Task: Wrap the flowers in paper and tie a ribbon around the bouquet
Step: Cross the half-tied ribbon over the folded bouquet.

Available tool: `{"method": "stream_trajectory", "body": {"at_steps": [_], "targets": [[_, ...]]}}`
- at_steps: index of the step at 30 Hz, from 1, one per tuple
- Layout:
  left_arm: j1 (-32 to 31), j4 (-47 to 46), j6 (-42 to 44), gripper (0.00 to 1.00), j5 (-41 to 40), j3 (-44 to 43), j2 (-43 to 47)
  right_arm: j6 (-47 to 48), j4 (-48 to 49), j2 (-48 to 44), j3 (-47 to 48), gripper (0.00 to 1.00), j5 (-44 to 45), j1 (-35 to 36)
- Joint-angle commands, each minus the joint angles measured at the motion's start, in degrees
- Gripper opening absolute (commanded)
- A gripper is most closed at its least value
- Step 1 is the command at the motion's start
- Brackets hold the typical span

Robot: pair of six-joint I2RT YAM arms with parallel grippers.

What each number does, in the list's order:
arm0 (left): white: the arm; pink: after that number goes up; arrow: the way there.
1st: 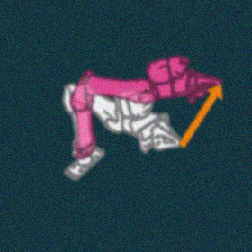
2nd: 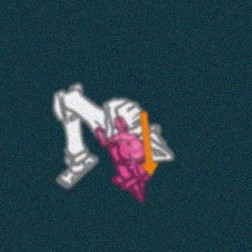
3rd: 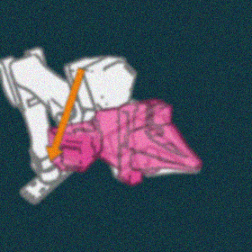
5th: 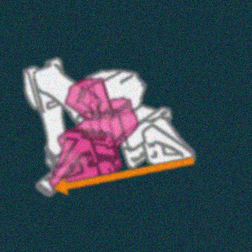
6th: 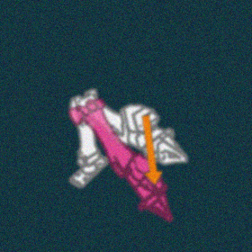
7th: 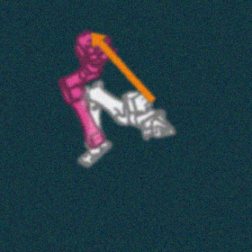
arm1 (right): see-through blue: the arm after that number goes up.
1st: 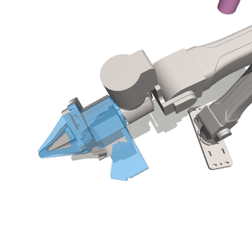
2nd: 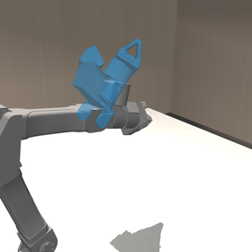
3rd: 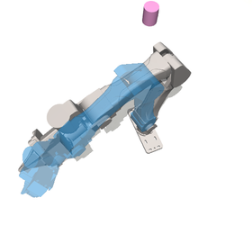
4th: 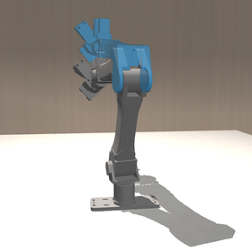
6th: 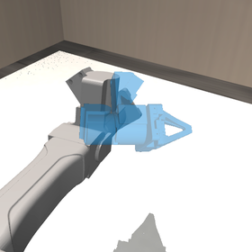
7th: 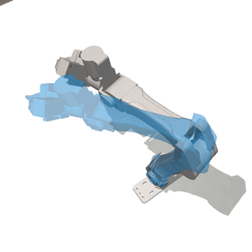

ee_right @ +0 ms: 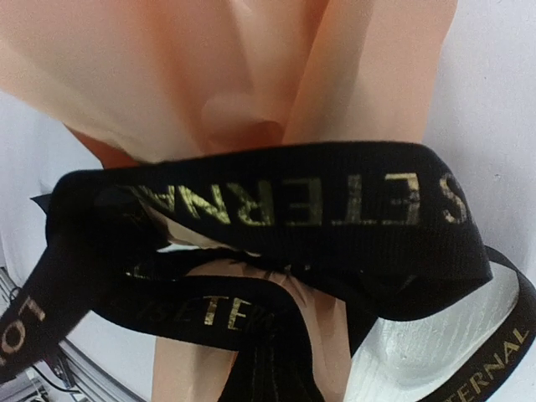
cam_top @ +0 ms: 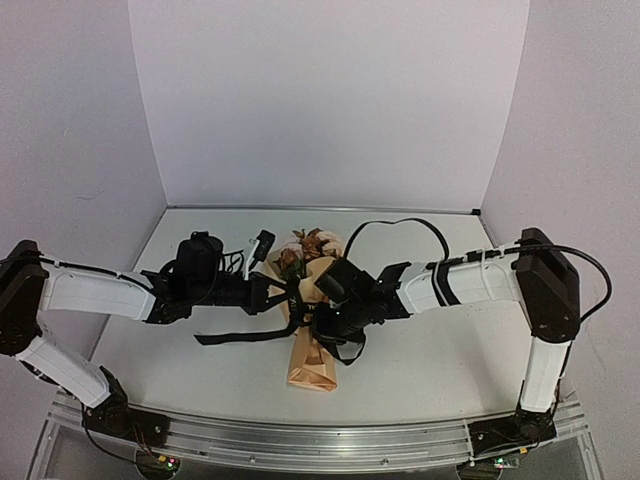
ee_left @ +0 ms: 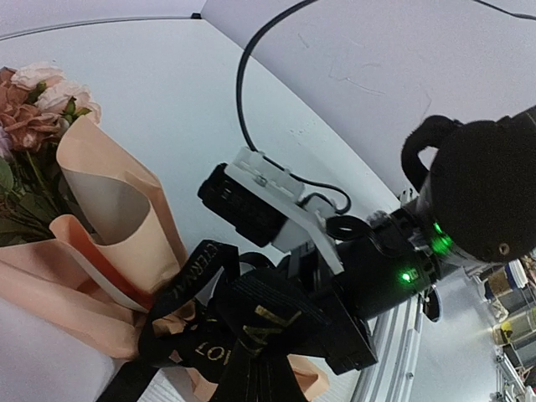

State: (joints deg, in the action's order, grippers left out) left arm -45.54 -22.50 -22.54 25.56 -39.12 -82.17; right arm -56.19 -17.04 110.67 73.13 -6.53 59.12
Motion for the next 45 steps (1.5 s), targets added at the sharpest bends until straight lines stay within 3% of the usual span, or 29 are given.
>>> {"method": "stream_trajectory", "body": {"at_steps": [1, 16, 23, 30, 33, 41, 45], "targets": [[-1.1, 0.51, 0.73, 0.0, 4.7, 1.76, 3.22, -4.68, 5.22, -1.22, -1.61, 0.0, 2.06, -1.38], [-2.37, 3.15, -0.46, 0.01, 1.53, 6.16, 4.52, -5.92, 8.83, -4.12, -3.71, 0.0, 1.5, -3.89], [-3.59, 3.32, -2.73, 0.13, -4.85, 8.25, 3.33, -5.06, 7.65, -1.84, -2.58, 0.0, 0.6, -3.99], [-7.31, 2.18, -2.31, 0.37, -10.54, 11.23, 5.34, -3.58, 6.07, -2.21, -1.8, 0.0, 1.87, -4.01], [-8.25, 3.6, -2.27, 0.39, -11.97, 12.42, 7.46, -3.01, 5.45, -2.22, -1.37, 0.0, 2.16, -4.01], [-9.48, 10.44, -6.5, 0.51, -14.19, 17.07, 21.08, -2.21, 4.71, -1.88, -0.38, 0.0, 2.25, -4.0], [-9.54, 15.08, -9.2, 0.62, -19.35, 17.3, 29.35, -2.12, 4.65, -1.71, 0.05, 0.0, 2.09, -3.97]]}}
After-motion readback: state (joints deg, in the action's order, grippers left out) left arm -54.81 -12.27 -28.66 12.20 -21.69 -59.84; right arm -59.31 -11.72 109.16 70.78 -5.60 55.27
